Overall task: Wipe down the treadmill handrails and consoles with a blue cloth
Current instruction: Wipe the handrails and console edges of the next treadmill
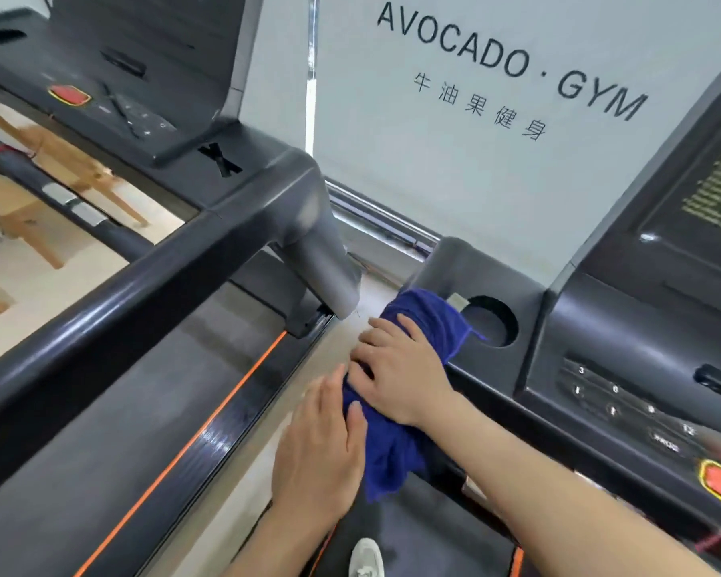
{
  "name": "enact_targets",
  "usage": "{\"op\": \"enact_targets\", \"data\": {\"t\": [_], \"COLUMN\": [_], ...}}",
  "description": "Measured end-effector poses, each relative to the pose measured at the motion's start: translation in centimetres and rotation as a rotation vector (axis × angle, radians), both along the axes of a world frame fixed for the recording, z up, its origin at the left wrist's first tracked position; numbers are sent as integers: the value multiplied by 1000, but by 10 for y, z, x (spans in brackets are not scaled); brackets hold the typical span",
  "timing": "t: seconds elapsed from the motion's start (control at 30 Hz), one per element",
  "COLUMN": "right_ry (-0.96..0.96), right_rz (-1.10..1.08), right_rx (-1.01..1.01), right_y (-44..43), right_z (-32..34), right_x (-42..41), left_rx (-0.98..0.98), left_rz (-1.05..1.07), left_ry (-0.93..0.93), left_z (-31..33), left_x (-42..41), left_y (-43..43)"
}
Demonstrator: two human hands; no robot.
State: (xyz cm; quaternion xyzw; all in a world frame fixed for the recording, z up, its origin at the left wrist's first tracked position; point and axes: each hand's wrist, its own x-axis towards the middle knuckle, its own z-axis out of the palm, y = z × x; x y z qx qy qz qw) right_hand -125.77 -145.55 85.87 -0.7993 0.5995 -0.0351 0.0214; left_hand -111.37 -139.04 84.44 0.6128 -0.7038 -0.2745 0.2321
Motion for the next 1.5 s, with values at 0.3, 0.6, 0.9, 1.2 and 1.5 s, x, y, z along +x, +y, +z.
{"op": "enact_targets", "data": {"t": [0.3,0.6,0.9,1.2,1.5], "right_ry": [15,-33,23,-424,-43], "right_rz": [-234,-516,-131,-239,-606], "right_rx": [81,420,117,87,337], "right_y": [-127,-214,-117,-74,-124], "right_z": [9,17,18,31,35], "right_x": [-89,-134,-83,-125,-184], "left_rx": [0,66,-66,-162,-171], "left_rz": [-141,-59,52,-279,-568], "left_ry": [-183,-365,31,-207,-625], "left_z": [6,6,9,22,28], "left_x": [-40,-85,-78,-133,-218], "left_y": [-42,-90,-90,-130,-219]}}
